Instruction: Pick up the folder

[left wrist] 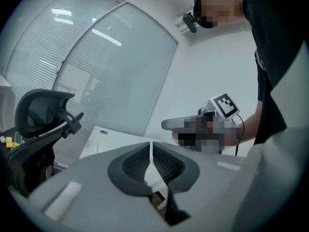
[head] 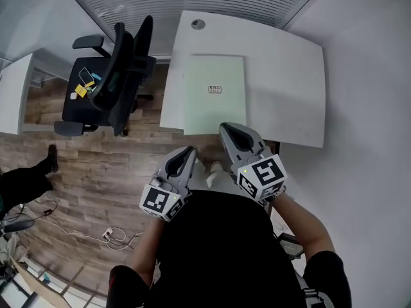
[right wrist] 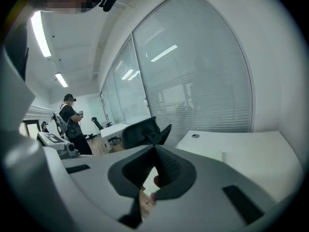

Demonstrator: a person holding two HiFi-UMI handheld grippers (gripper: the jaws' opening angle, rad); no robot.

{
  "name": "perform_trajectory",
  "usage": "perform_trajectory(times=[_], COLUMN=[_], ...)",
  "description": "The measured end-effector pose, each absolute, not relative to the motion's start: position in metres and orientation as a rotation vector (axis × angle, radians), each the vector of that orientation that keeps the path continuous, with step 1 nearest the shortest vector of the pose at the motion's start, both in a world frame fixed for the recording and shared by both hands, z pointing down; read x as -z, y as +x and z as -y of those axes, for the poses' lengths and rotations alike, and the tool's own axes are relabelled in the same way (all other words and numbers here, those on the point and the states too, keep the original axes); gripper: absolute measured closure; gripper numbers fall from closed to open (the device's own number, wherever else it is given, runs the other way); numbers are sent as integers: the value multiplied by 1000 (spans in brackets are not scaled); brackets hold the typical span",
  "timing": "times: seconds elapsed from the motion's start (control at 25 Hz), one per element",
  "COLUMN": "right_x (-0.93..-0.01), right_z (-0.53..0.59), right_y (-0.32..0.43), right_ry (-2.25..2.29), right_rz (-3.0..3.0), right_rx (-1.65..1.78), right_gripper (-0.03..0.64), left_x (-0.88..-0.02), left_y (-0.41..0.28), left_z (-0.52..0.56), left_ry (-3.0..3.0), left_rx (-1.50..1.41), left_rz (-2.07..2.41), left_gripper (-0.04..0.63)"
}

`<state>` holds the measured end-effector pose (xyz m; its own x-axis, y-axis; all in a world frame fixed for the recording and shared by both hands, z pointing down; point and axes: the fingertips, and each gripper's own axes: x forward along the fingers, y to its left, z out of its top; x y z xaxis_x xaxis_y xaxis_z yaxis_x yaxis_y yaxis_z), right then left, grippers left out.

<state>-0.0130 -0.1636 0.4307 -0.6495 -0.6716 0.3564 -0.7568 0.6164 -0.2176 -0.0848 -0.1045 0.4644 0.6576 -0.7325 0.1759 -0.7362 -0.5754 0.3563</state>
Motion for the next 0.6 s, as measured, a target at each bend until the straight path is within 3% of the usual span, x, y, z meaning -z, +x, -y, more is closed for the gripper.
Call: perform_trajectory(times=[0.6], right_x=[-593], right_z=[240], right_y=[-18], right_ry=[1345], right_rz=[2268], right_rx=[-658], right_gripper=[615], left_x=[-540], left_y=[-113], left_z=[123], left_ry=[2395], left_rx=[-150], left_rz=[1060], left_gripper=[591])
